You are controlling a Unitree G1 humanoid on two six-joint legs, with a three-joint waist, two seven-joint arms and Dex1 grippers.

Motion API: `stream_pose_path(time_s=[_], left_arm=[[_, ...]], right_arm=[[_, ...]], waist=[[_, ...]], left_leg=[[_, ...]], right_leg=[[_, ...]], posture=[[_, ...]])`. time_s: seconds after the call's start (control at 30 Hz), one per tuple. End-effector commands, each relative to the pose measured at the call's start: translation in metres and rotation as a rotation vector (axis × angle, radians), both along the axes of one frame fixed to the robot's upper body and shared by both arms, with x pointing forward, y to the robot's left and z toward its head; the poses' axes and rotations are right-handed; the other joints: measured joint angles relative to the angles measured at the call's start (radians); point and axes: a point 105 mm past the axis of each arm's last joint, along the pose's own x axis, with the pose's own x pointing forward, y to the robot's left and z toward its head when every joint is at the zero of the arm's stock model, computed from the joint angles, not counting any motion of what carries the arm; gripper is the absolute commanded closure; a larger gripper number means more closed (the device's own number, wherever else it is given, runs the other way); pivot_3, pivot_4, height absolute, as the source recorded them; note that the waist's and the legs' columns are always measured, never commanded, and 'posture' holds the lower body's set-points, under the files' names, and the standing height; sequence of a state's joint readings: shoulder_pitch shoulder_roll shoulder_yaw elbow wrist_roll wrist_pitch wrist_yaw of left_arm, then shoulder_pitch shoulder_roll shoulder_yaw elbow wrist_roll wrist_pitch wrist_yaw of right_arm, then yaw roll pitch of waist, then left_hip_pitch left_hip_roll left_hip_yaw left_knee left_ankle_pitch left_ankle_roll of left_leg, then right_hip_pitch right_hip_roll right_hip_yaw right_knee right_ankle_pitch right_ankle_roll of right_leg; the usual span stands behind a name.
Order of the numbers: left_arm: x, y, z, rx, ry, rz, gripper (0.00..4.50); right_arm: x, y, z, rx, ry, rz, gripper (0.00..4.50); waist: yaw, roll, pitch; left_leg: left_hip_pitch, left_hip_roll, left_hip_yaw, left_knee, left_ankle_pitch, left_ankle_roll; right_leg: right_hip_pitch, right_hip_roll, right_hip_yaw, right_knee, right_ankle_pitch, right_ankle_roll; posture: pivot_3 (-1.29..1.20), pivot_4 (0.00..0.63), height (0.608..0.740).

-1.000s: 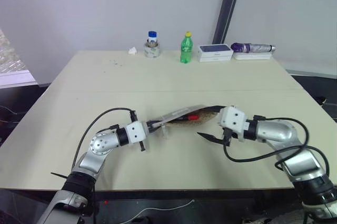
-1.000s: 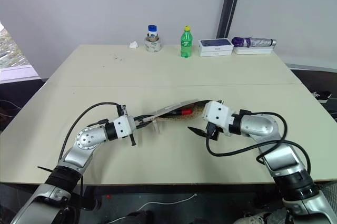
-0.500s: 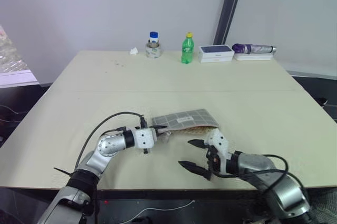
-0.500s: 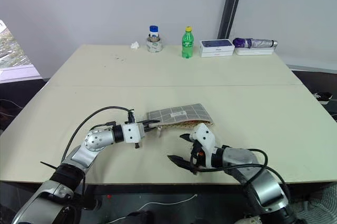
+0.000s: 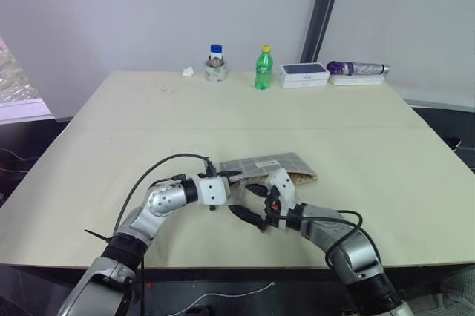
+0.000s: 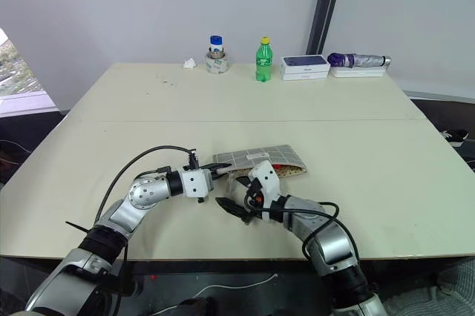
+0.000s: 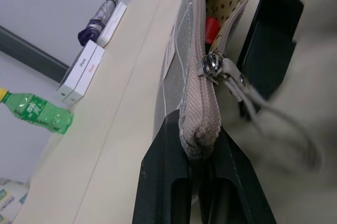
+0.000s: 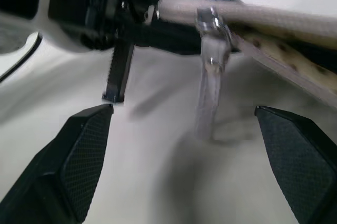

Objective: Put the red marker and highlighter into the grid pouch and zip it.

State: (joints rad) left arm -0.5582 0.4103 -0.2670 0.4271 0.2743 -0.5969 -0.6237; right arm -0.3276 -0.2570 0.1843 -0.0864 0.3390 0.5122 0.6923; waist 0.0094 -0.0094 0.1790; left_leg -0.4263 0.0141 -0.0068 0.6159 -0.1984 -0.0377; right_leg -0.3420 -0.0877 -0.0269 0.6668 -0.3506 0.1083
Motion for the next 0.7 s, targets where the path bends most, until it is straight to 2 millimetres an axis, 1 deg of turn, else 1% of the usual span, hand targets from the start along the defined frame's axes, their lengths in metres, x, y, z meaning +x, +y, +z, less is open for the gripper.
stream_pose_path(time_s=[0.03, 0.07, 0.1, 0.13, 0.17, 0.27, 0.33, 0.37, 0.47, 0.5, 0.53, 0.7], left_arm=[[0.0, -0.006, 0.018, -0.022, -0.069, -0.016, 4.5], [0.0, -0.006, 0.018, -0.022, -0.068, -0.015, 4.5], [0.0, -0.006, 0.018, -0.021, -0.067, -0.014, 4.5], [-0.001, -0.006, 0.018, -0.024, -0.066, -0.013, 4.5], [-0.001, -0.005, 0.018, -0.026, -0.064, -0.011, 4.5], [-0.001, -0.004, 0.017, -0.022, -0.066, -0.01, 4.5], [-0.001, -0.002, 0.017, -0.026, -0.062, -0.002, 4.5], [0.0, -0.001, 0.016, -0.026, -0.061, 0.002, 4.5], [0.002, 0.02, 0.017, -0.087, -0.019, 0.063, 4.5], [0.003, 0.026, 0.016, -0.093, -0.005, 0.077, 4.5], [0.003, 0.03, 0.015, -0.093, 0.003, 0.083, 4.5], [0.001, 0.055, 0.011, -0.117, 0.072, 0.123, 4.5]], right_arm=[[0.006, 0.006, 0.014, 0.054, -0.034, 0.001, 0.26], [0.007, 0.007, 0.014, 0.059, -0.03, -0.005, 0.54], [0.008, 0.008, 0.014, 0.065, -0.024, -0.007, 0.92], [0.008, 0.01, 0.012, 0.06, -0.025, -0.006, 1.45], [0.007, 0.012, 0.011, 0.056, -0.028, -0.005, 1.86], [0.006, 0.012, 0.01, 0.054, -0.025, -0.009, 3.58], [0.007, 0.001, 0.003, 0.003, -0.03, -0.029, 4.49], [0.007, -0.005, 0.001, -0.02, -0.039, -0.039, 4.49], [0.018, -0.053, -0.003, -0.092, -0.047, -0.136, 4.49], [0.02, -0.066, -0.006, -0.131, -0.058, -0.159, 4.49], [0.021, -0.072, -0.008, -0.157, -0.067, -0.168, 4.49], [0.033, -0.127, 0.001, -0.233, -0.1, -0.281, 4.49]], waist=[[0.0, 0.0, 0.0], [0.0, 0.0, 0.0], [0.0, 0.0, 0.0], [0.0, 0.0, 0.0], [0.0, 0.0, 0.0], [0.0, 0.0, 0.0], [0.001, 0.0, 0.0], [0.001, 0.0, 0.0], [0.001, 0.0, 0.0], [0.0, 0.0, 0.0], [0.0, 0.0, 0.0], [-0.003, 0.0, 0.0]], left_leg=[[0.0, 0.0, 0.0, 0.0, 0.0, 0.0], [0.0, 0.0, 0.0, 0.0, 0.0, 0.0], [0.0, 0.0, 0.0, 0.0, 0.0, 0.0], [0.0, 0.0, 0.0, 0.0, 0.0, 0.0], [0.0, 0.0, 0.0, 0.0, 0.0, 0.0], [0.0, 0.0, 0.0, 0.0, 0.0, 0.0], [0.0, 0.0, 0.0, 0.0, 0.0, 0.0], [0.0, 0.0, 0.0, 0.0, 0.0, 0.0], [0.0, 0.0, 0.0, 0.0, 0.0, 0.0], [0.0, 0.0, 0.0, 0.0, 0.0, 0.0], [0.0, 0.0, 0.0, 0.0, 0.0, 0.0], [0.0, 0.0, 0.0, 0.0, 0.0, 0.0]], right_leg=[[0.0, 0.0, 0.0, 0.0, 0.0, 0.0], [0.0, 0.0, 0.0, 0.0, 0.0, 0.0], [0.0, 0.0, 0.0, 0.0, 0.0, 0.0], [0.0, 0.0, 0.0, 0.0, 0.0, 0.0], [0.0, 0.0, 0.0, 0.0, 0.0, 0.0], [0.0, 0.0, 0.0, 0.0, 0.0, 0.0], [0.0, 0.0, 0.0, 0.0, 0.0, 0.0], [0.0, 0.0, 0.0, 0.0, 0.0, 0.0], [0.0, 0.0, 0.0, 0.0, 0.0, 0.0], [0.0, 0.0, 0.0, 0.0, 0.0, 0.0], [0.0, 0.0, 0.0, 0.0, 0.0, 0.0], [0.0, 0.0, 0.0, 0.0, 0.0, 0.0]], posture=[[0.0, 0.15, 0.74], [0.0, 0.15, 0.74], [0.0, 0.15, 0.74], [0.0, 0.15, 0.74], [0.0, 0.15, 0.74], [0.0, 0.15, 0.74], [0.0, 0.15, 0.74], [0.0, 0.15, 0.74], [0.0, 0.15, 0.74], [0.0, 0.15, 0.74], [0.0, 0.15, 0.74], [0.0, 0.15, 0.74]])
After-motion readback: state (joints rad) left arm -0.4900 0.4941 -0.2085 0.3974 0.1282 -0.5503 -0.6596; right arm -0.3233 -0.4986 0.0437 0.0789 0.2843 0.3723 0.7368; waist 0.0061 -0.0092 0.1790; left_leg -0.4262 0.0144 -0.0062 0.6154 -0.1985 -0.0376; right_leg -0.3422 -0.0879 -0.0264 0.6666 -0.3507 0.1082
